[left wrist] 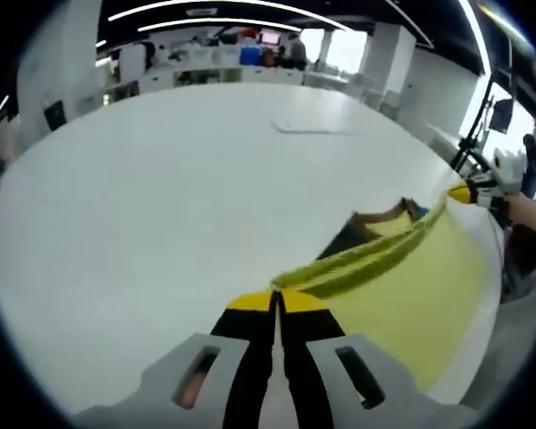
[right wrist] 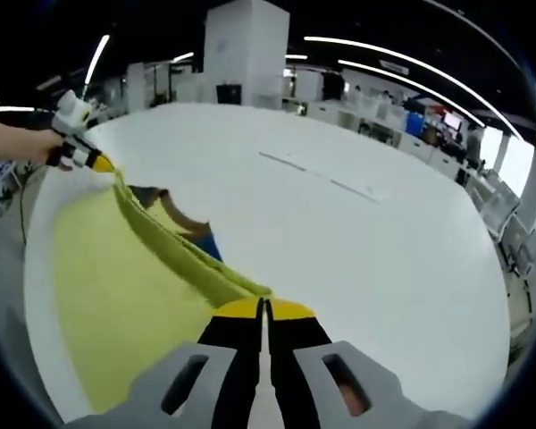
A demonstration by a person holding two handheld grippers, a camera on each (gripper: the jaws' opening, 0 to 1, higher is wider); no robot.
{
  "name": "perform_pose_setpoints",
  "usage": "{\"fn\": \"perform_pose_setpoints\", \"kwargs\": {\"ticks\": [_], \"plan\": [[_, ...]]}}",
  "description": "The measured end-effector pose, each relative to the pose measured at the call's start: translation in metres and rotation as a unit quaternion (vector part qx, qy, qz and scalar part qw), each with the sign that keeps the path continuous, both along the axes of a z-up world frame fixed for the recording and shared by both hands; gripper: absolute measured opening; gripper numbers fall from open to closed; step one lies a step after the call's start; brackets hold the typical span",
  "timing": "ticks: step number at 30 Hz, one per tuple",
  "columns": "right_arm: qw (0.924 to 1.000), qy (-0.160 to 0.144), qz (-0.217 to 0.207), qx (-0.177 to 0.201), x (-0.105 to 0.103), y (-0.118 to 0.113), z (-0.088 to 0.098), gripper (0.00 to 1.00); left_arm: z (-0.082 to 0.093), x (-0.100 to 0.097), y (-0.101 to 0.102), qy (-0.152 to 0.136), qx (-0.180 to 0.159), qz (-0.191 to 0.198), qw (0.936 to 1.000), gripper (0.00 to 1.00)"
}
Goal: Fold the garment on the visible template until the final outline fits inside the template.
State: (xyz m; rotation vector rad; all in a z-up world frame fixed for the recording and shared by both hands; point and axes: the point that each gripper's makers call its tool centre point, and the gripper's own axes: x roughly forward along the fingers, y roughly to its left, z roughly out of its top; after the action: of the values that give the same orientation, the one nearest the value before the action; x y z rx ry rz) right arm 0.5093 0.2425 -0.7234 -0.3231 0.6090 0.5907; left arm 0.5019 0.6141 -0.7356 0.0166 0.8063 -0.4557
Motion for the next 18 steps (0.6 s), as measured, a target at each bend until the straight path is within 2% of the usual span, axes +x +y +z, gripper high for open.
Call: {"fn": "perform_pose_setpoints", "kwargs": {"ticks": [8, 10, 11, 18], "plan": [[0.9998, 0.017, 0.004, -0.01, 0.013, 0.0, -0.017, 0.02, -0.013, 0.015, -0.001, 0.016, 0.002, 0.003, 0.9999, 0.0], [0.9996, 0.011, 0.0, -0.024, 0.019, -0.005, -0.021, 0.01, -0.017, 0.017, 0.001, 0.022, 0.009, 0.004, 0.9997, 0.0], [0.9994, 0.02, -0.006, -0.026, 0.02, -0.009, -0.026, 0.01, -0.02, 0.018, 0.002, 0.027, 0.01, 0.004, 0.9996, 0.0], [0.9991, 0.03, -0.021, -0.022, 0.019, -0.019, -0.029, 0.01, -0.021, 0.018, 0.001, 0.03, 0.011, 0.002, 0.9995, 0.0]]}}
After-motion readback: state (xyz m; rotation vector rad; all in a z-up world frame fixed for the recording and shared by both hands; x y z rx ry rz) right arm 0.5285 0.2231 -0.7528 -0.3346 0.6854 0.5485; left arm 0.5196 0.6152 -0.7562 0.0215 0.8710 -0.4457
